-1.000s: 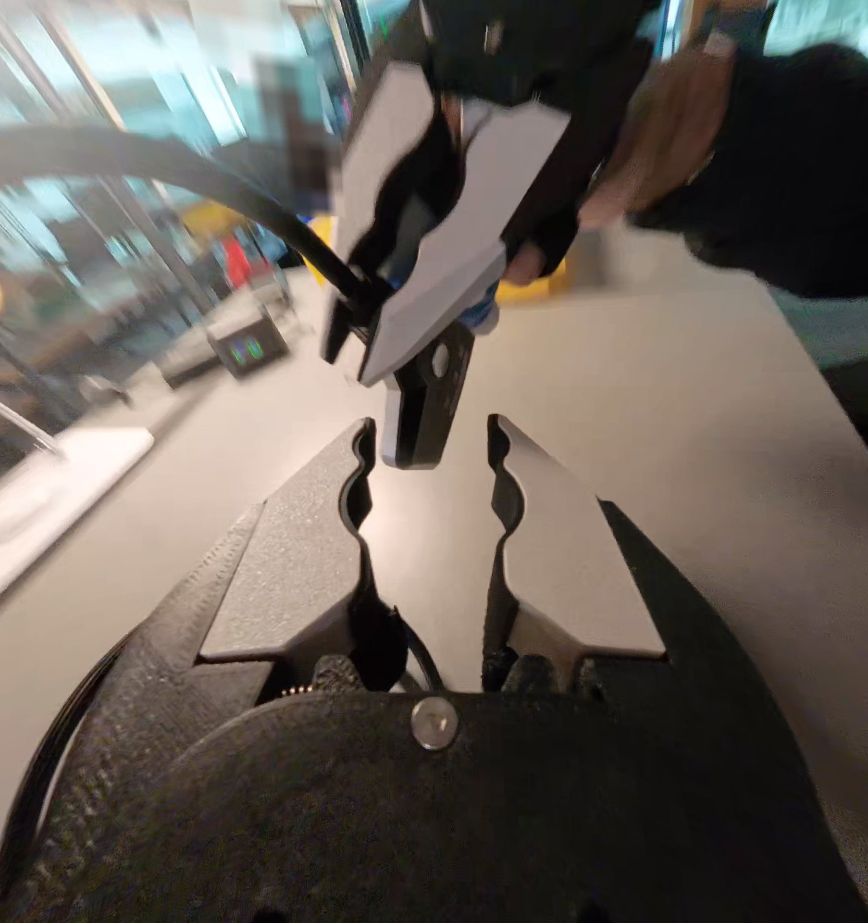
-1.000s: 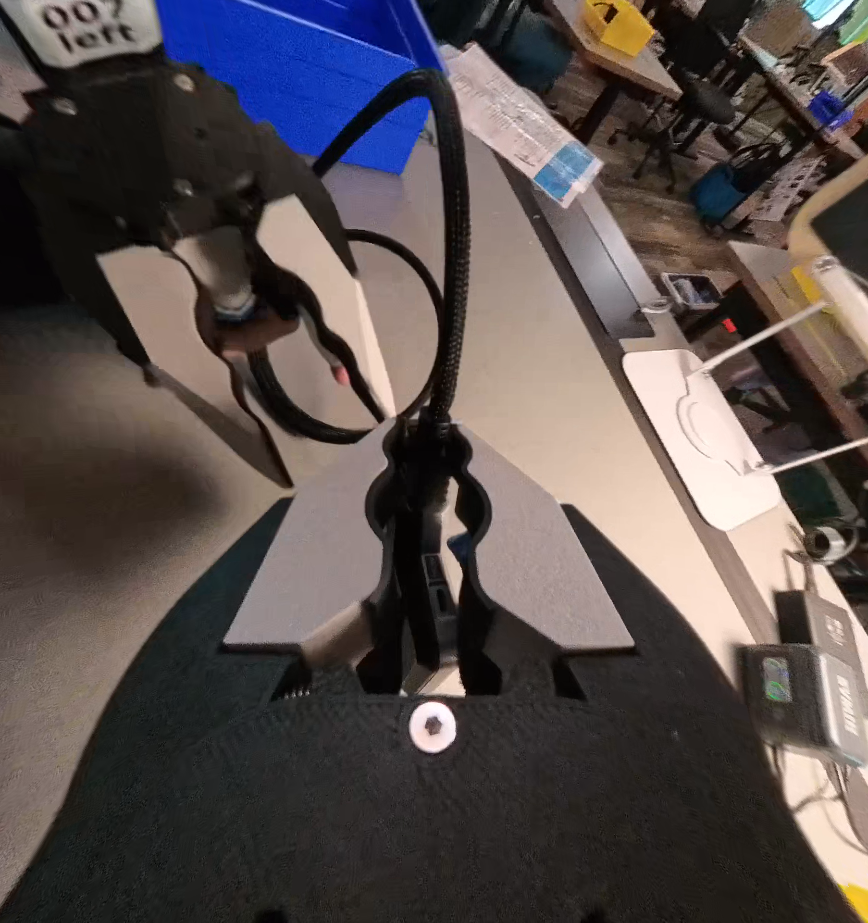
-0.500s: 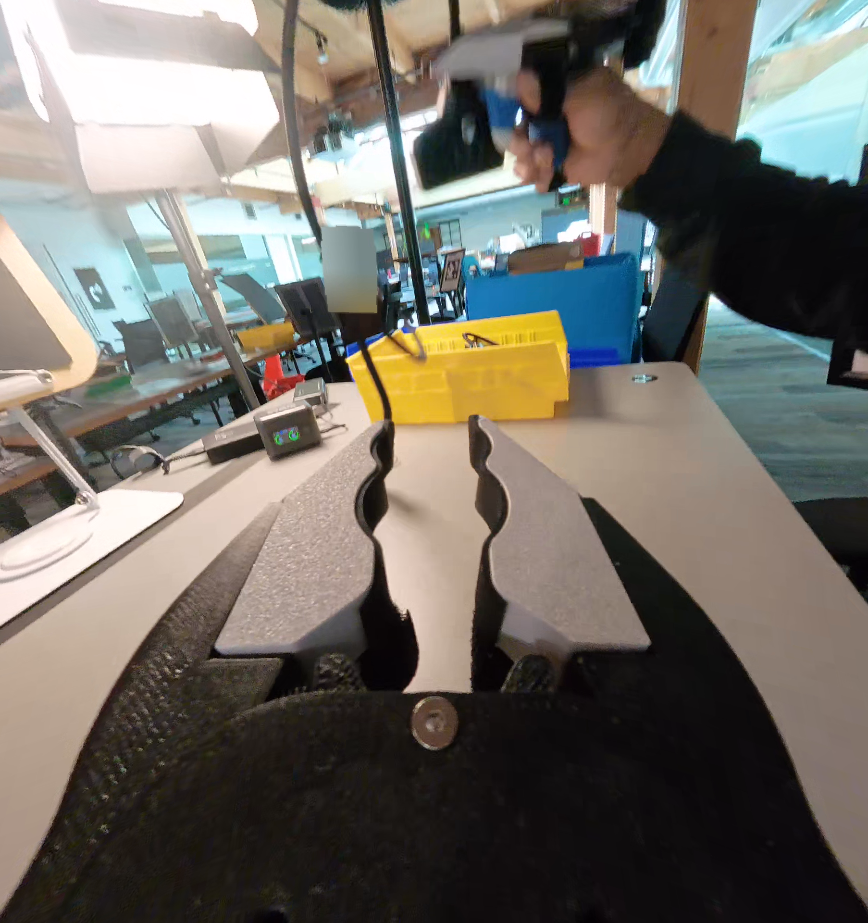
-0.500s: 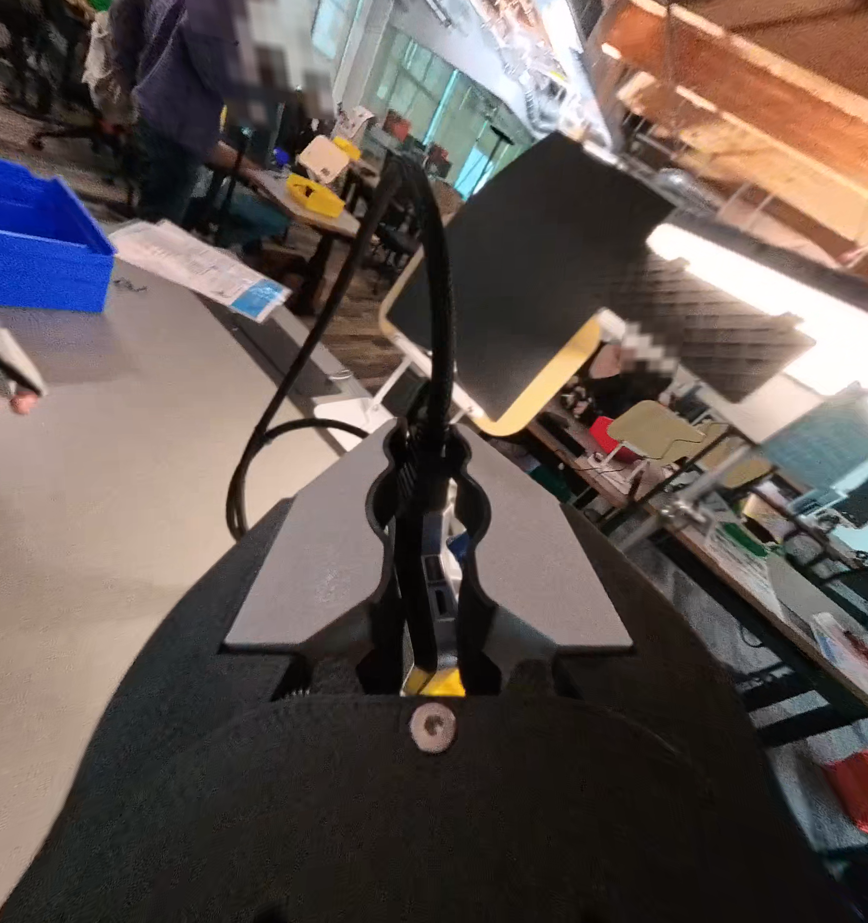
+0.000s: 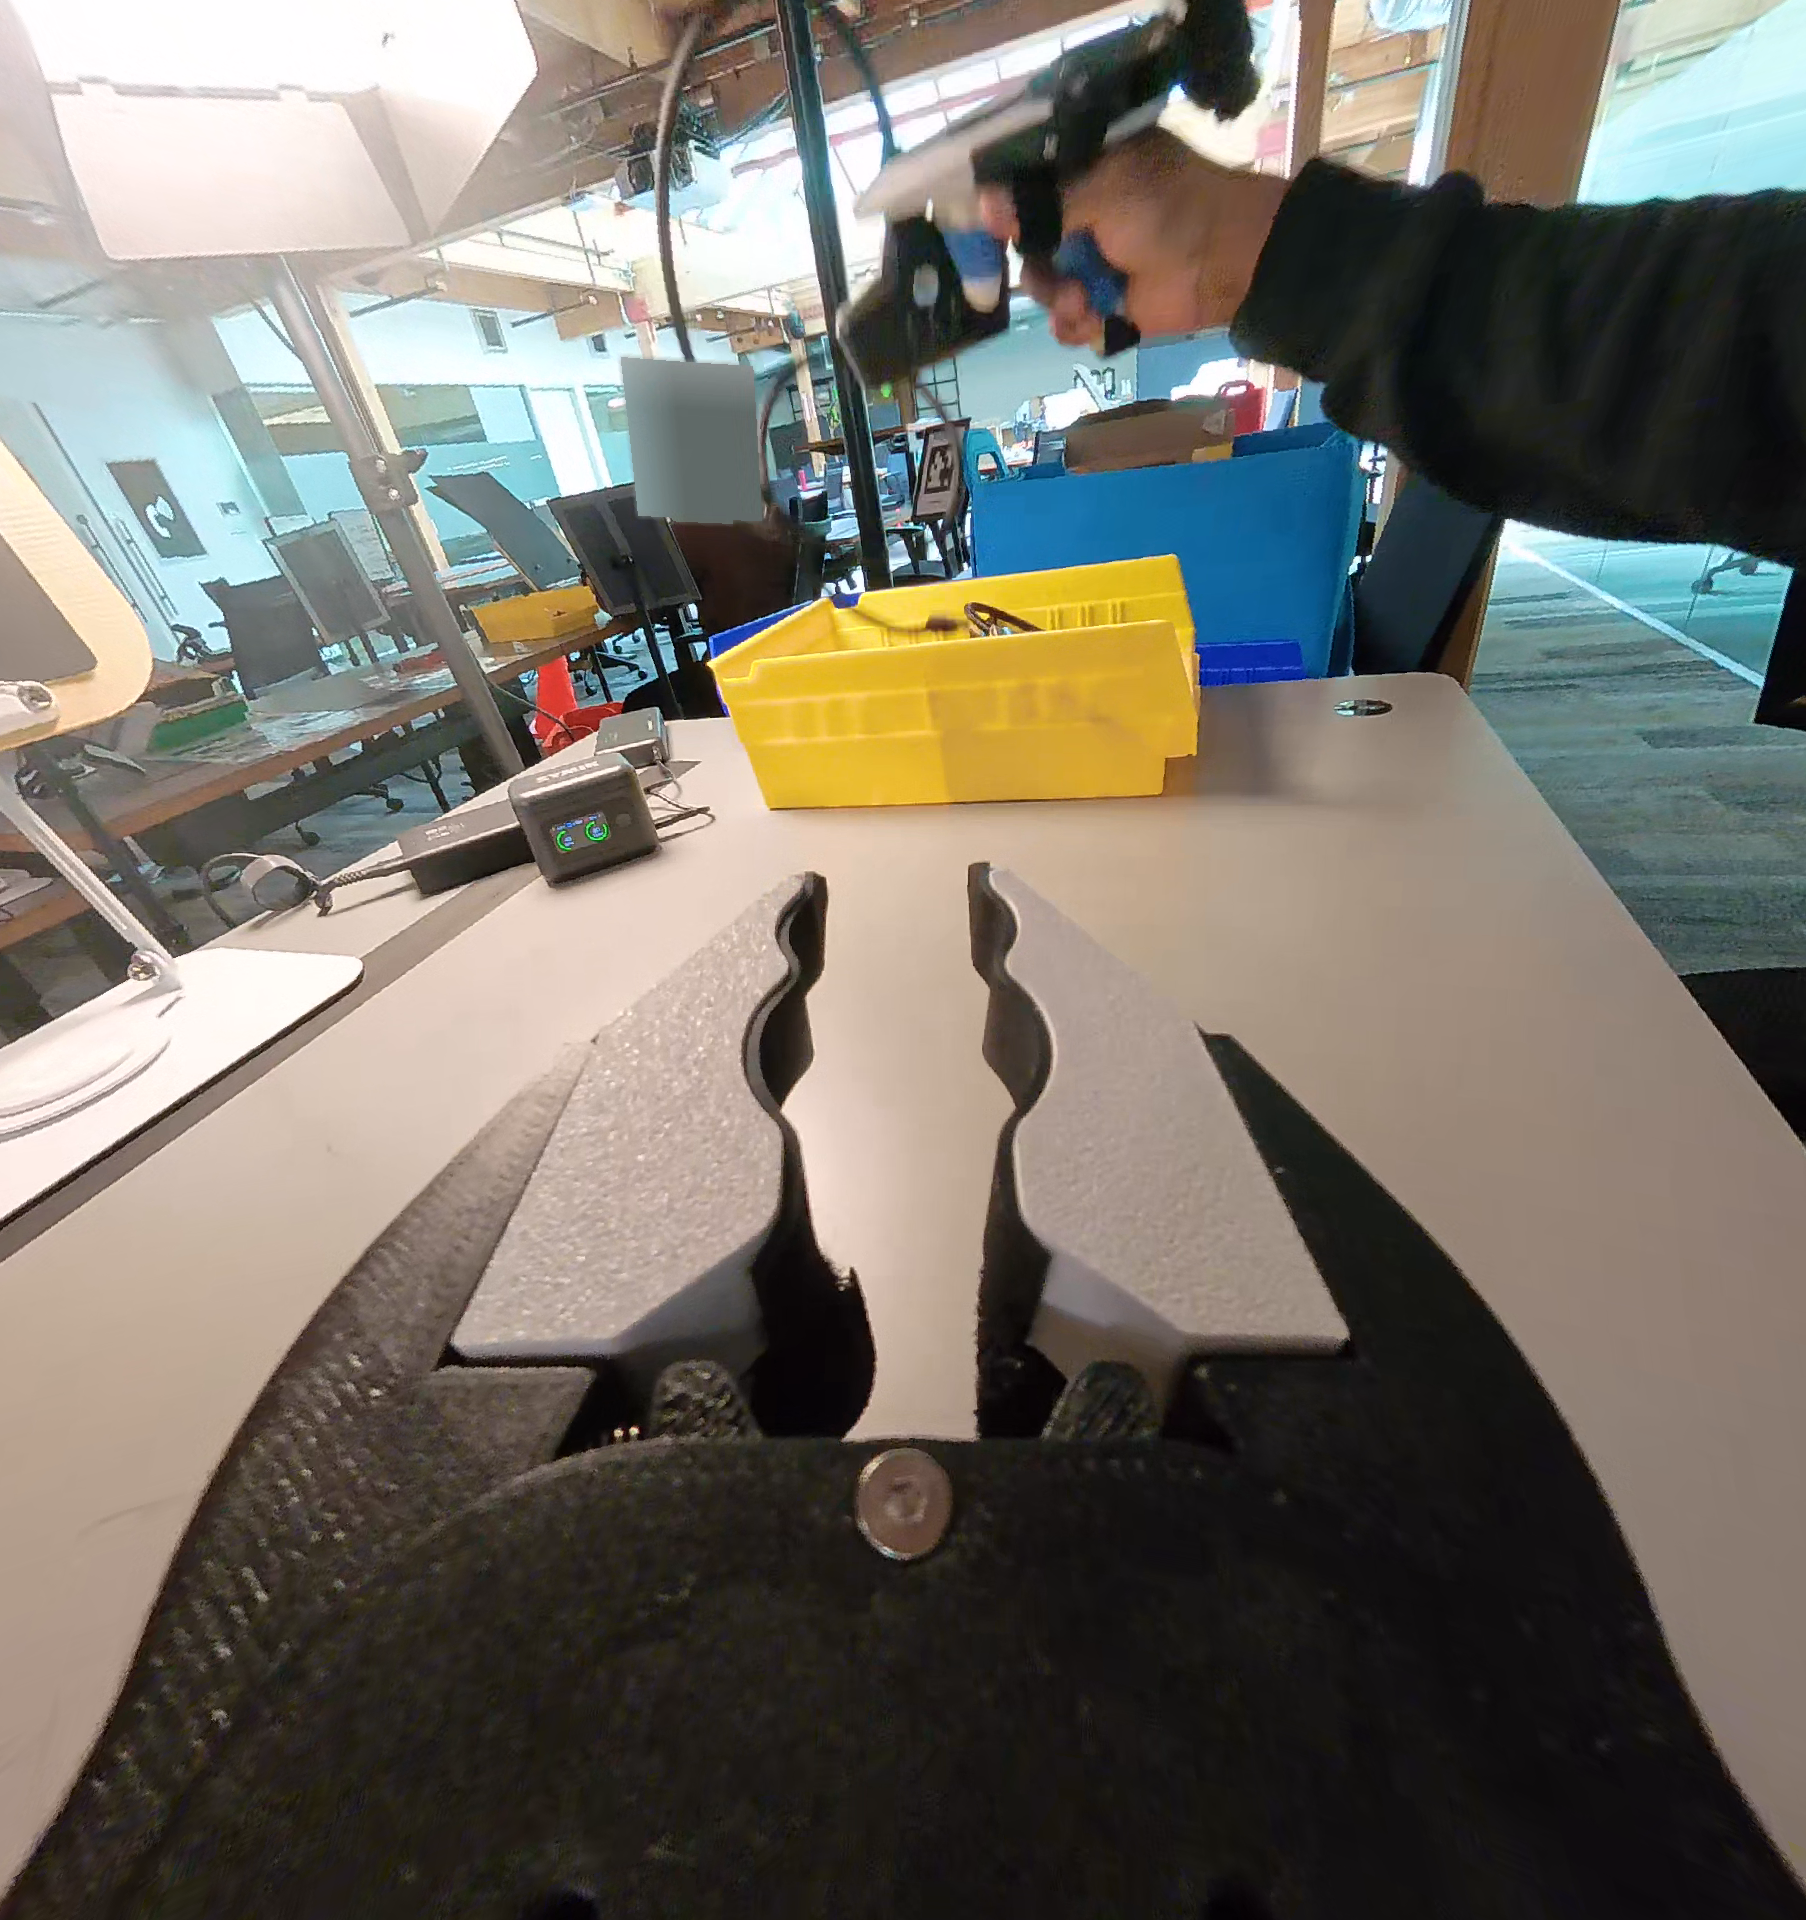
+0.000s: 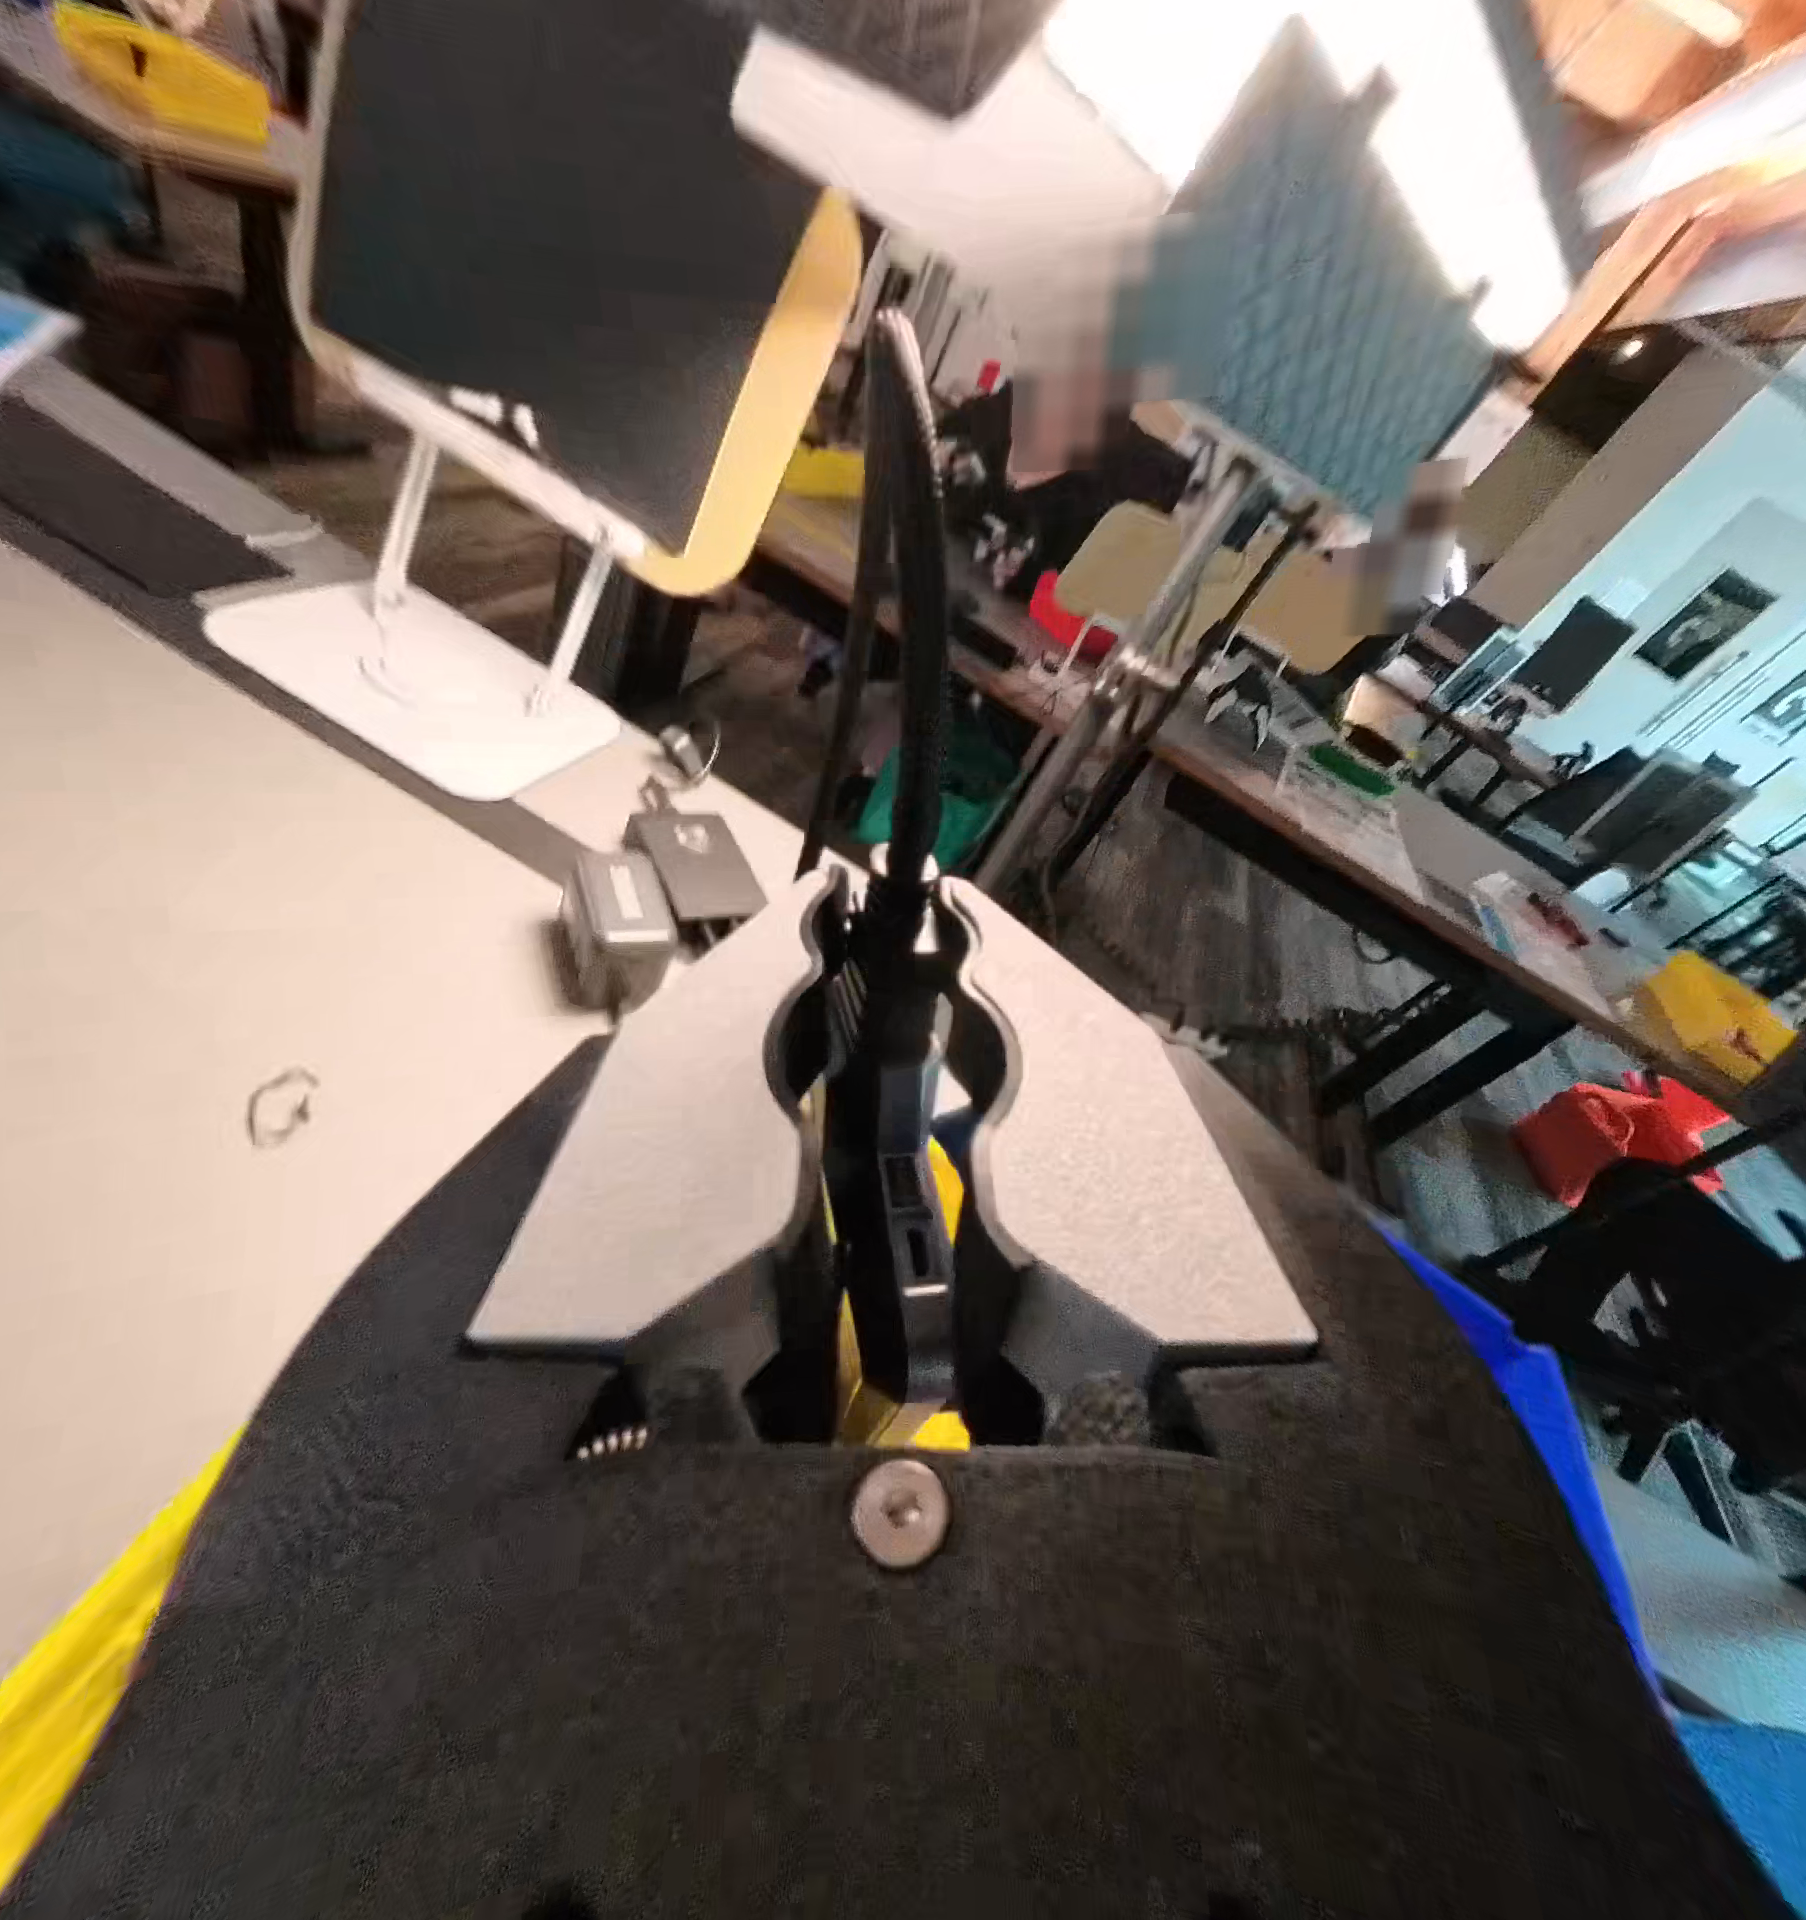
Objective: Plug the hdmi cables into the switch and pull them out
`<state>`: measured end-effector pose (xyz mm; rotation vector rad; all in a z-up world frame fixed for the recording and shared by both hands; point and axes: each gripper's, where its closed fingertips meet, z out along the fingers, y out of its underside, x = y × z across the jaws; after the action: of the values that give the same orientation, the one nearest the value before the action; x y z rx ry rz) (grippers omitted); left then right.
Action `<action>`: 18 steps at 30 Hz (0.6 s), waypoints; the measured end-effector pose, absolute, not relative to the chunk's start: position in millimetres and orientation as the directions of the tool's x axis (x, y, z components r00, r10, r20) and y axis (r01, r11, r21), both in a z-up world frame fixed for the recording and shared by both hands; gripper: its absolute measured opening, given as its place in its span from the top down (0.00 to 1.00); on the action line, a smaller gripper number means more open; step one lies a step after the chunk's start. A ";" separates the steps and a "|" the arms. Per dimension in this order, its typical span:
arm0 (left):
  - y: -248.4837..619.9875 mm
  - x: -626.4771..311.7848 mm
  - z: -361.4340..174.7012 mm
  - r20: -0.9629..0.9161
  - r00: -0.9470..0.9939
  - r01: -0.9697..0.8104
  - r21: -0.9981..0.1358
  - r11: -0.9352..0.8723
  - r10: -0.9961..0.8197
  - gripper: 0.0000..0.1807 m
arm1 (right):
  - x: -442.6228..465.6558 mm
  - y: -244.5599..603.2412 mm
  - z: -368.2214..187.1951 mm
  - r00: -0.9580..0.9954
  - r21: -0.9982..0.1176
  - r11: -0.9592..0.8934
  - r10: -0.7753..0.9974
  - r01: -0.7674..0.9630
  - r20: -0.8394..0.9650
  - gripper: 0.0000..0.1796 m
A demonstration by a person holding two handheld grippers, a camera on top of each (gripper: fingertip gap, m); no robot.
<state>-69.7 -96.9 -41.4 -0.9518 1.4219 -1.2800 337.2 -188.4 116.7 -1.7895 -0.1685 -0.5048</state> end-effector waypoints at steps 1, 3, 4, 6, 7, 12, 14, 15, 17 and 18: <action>-96.8 -69.5 -42.1 -0.152 -0.231 0.047 -0.988 0.145 -0.961 0.85 | 341.8 -184.4 93.2 0.900 -0.875 -0.323 -0.127 0.360 0.418 0.91; -96.8 -69.0 -43.8 -0.153 -0.233 0.041 -0.988 0.147 -0.961 0.85 | 349.9 -177.2 47.9 0.916 -0.853 -0.409 -0.086 0.325 0.391 0.91; -96.6 -68.8 -44.8 -0.151 -0.233 0.037 -0.988 0.147 -0.961 0.85 | 352.6 -174.3 26.5 0.927 -0.838 -0.454 -0.062 0.304 0.370 0.90; -96.0 -68.3 -46.2 -0.150 -0.233 0.031 -0.989 0.147 -0.961 0.85 | 358.4 -168.8 -6.8 0.935 -0.798 -0.533 -0.035 0.280 0.352 0.90; -95.9 -68.1 -46.7 -0.148 -0.235 0.029 -0.989 0.146 -0.961 0.85 | 361.1 -168.6 -23.1 0.940 -0.765 -0.587 -0.021 0.265 0.342 0.89; -94.5 -70.3 -43.6 -0.115 -0.247 0.040 -0.993 0.109 -0.962 0.84 | 376.5 -171.6 -31.7 0.943 -0.718 -0.673 -0.092 0.177 0.319 0.81; -96.3 -76.1 -31.2 -0.061 -0.283 0.084 -0.996 0.038 -0.957 0.81 | 377.9 -173.5 -16.9 0.945 -0.753 -0.638 -0.119 0.162 0.304 0.74; -97.7 -80.9 -21.0 -0.021 -0.312 0.118 -0.993 -0.017 -0.950 0.79 | 376.9 -175.6 -9.8 0.950 -0.774 -0.616 -0.130 0.148 0.285 0.71; -100.2 -95.9 8.3 0.068 -0.389 0.214 -0.963 -0.162 -0.919 0.76 | 375.6 -182.9 2.5 0.955 -0.807 -0.578 -0.154 0.122 0.255 0.69; -101.8 -107.0 25.3 0.103 -0.439 0.269 -0.933 -0.240 -0.893 0.75 | 373.6 -186.5 5.1 0.957 -0.815 -0.567 -0.154 0.116 0.244 0.69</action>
<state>-107.0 -101.8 25.3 -0.8512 1.1643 -1.7924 373.6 -186.5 5.1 -2.1447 0.0268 -0.3576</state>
